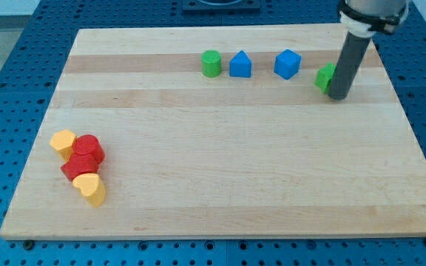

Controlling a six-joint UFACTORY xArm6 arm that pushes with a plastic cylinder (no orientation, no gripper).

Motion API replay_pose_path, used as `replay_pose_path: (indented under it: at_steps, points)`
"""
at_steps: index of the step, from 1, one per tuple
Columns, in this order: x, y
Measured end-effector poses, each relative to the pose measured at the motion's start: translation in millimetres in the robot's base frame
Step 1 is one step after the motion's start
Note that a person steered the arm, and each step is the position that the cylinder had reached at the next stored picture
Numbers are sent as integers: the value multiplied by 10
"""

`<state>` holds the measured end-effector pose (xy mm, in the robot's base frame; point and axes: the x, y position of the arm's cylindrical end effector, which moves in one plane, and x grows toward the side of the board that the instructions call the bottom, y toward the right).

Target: Separate yellow hexagon from red circle

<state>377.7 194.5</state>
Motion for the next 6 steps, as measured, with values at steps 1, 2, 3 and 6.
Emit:
replay_pose_path:
  at_steps: [1,2,3,6]
  points:
    - [-244,0]
    - [-281,0]
    - [-220,0]
    - [1170,-950]
